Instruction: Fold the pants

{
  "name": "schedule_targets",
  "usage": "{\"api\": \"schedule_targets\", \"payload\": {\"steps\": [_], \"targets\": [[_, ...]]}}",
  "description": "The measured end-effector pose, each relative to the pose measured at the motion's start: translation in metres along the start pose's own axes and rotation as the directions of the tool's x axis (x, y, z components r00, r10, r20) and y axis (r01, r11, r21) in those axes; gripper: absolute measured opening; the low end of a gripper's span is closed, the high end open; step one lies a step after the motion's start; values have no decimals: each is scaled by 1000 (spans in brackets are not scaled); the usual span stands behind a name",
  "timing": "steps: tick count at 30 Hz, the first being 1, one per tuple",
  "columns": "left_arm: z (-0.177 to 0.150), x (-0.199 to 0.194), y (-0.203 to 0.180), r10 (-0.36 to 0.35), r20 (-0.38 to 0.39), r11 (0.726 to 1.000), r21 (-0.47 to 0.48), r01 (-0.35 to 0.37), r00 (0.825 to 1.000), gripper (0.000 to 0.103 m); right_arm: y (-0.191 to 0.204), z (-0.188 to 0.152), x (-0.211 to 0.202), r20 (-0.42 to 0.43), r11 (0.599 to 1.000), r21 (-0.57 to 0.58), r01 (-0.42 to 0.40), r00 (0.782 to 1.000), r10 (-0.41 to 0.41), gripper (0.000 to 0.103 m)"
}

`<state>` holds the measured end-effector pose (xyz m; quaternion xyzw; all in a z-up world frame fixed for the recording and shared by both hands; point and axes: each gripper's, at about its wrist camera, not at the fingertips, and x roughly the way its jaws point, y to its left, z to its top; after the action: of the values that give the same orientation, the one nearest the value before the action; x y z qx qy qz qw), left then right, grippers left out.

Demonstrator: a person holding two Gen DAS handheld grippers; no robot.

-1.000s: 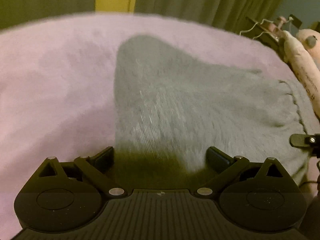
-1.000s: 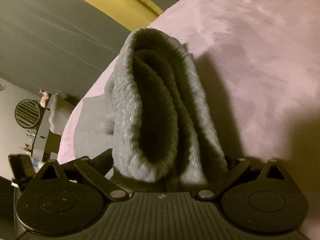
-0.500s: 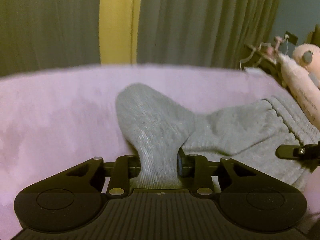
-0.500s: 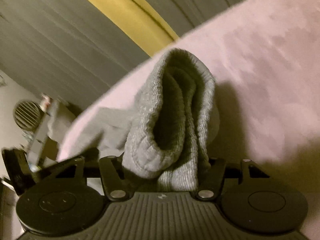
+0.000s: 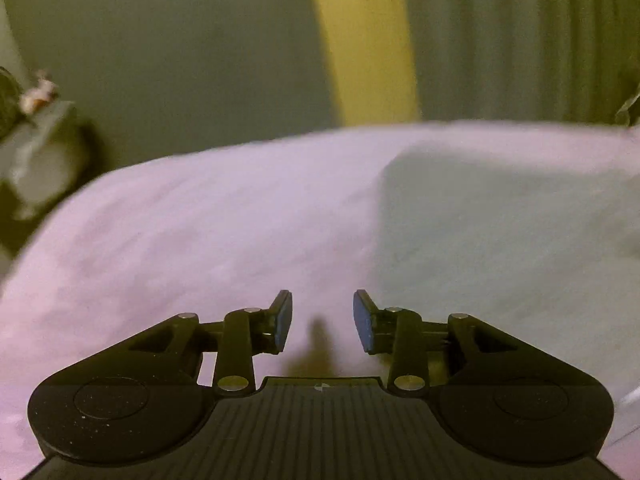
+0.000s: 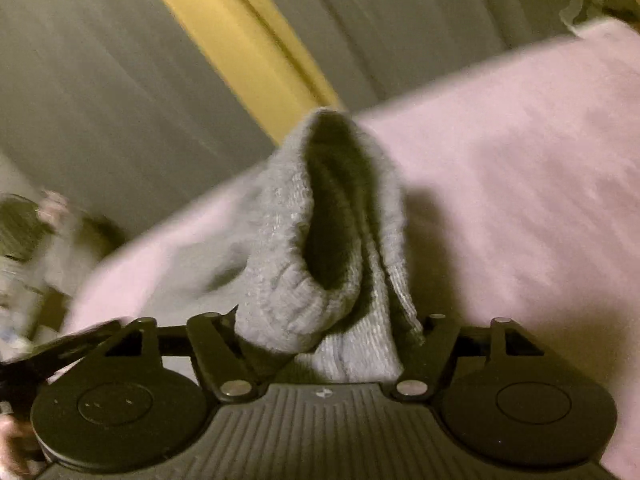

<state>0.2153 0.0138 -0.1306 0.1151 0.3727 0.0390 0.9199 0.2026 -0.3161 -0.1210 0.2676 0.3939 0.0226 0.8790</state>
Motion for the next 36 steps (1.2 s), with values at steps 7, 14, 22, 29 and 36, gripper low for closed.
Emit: {"api": "schedule_targets", "payload": {"steps": [7,14,22,29,36], "targets": [[-20,-58,-12,-113,84,992,-41,117,990,85,25,-20,-75,297,990,-47,130,949,-110,90],[-41,-60,-58,-144,-52,989,20,146,988,86,60,-36,-70,224,975,-211,-76,967,123,60],[-60,-64,-41,-148,-146,987,-79,137,978,87,49,-53,-63,77,965,-234,120,991,-105,46],[-79,-106,-32,-206,-163,970,-166,179,965,88,54,-88,-114,99,949,-263,175,983,-154,88],[-78,-154,-33,-210,-129,967,-172,187,969,96,70,-110,-139,59,938,-262,228,974,-220,100]]}}
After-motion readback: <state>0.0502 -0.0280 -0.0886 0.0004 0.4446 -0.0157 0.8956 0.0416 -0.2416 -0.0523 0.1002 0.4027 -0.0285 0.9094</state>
